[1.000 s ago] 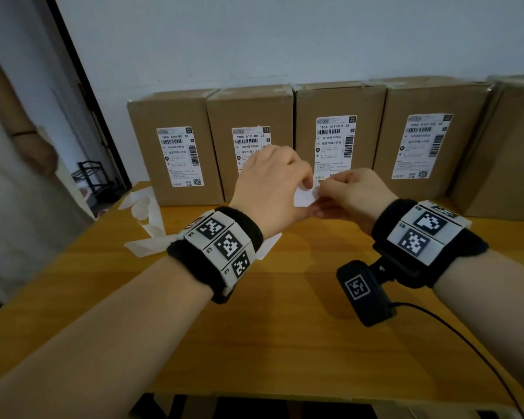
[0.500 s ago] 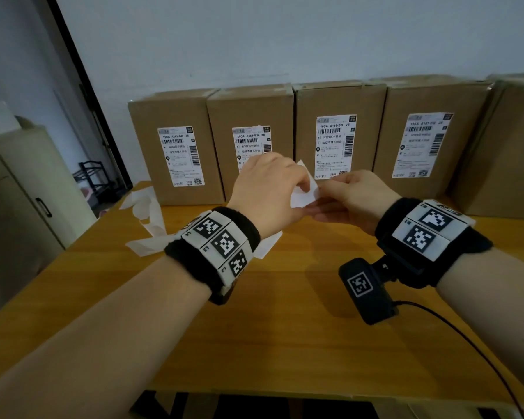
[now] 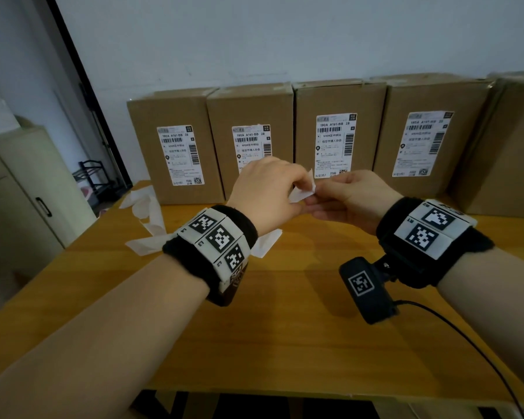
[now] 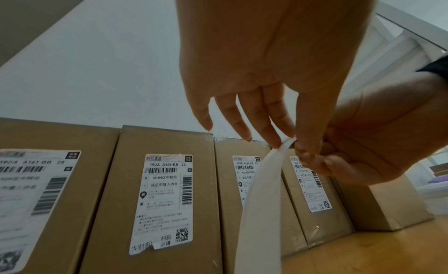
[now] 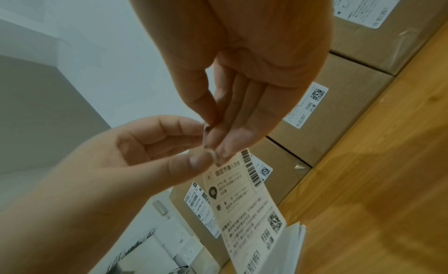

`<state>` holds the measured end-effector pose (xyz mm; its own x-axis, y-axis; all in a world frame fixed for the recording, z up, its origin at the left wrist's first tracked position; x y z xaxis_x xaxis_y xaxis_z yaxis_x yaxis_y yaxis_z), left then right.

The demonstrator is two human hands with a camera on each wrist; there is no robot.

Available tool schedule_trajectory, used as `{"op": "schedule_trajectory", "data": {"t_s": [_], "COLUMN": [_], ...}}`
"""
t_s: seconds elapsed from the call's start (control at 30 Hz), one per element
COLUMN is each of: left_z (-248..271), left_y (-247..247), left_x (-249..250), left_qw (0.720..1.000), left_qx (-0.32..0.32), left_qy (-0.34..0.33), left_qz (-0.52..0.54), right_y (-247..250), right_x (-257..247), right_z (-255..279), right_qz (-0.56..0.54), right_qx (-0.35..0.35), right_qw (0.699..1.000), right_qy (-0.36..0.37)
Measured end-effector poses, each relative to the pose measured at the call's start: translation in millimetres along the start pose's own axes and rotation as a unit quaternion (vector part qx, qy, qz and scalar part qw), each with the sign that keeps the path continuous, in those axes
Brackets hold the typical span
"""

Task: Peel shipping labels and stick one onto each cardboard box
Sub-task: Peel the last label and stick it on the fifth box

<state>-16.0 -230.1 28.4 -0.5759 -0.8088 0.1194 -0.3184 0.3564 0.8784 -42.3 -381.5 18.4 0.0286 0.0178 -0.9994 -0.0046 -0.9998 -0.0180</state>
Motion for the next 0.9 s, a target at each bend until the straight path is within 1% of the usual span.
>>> {"op": "schedule_trajectory", "data": {"t_s": [0.07,0.17,0.3,0.4,0.5,0.63,0.73,0.8,0.9], "left_z": [0,-1,-3,-6,-7,-7,-5,-4,-1], "left_y": [-1,-3,-5,-5,-1,4,6,6,4], "left_x": [-1,0,1,0,0,-3,-7,-10,-12], "left_qw": [0.999,0.992,0.974,0.955,0.943,0.942,0.938,0.922,0.89], "left_qx": [-0.006,-0.016,-0.036,-0.047,-0.067,-0.086,-0.086,-0.081,-0.076], "left_qy": [0.015,0.058,0.119,0.16,0.179,0.19,0.21,0.229,0.255], "left_qz": [0.037,0.115,0.19,0.247,0.273,0.262,0.264,0.3,0.371], "right_y": [0,-1,-4,-6,-8,-9,-10,-12,-16], "right_x": [0,1,0,-1,-1,-2,-3,-3,-3], "right_z": [0,0,0,0,0,-1,-2,-3,-2], "right_qz": [-0.001,0.02,0.065,0.096,0.113,0.094,0.065,0.039,0.001], "right_qx": [-0.005,-0.009,-0.014,-0.021,-0.022,-0.004,0.014,0.028,0.033], "right_qw": [1.0,1.0,0.997,0.994,0.991,0.993,0.996,0.998,0.999], "right_qy": [0.001,0.01,0.035,0.055,0.067,0.067,0.053,0.044,0.035]}}
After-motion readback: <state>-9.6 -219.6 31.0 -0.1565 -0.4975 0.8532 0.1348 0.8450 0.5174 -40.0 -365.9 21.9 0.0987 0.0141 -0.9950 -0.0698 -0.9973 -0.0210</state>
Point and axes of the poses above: each hand's wrist, its own z-axis away from the middle knuckle, its own y-axis out of the back of the hand, x = y × z, the point moved 1 cm from there along -z, towards the middle knuckle, and after that the axes turned 6 degrees about y, right-handed, at the moved point
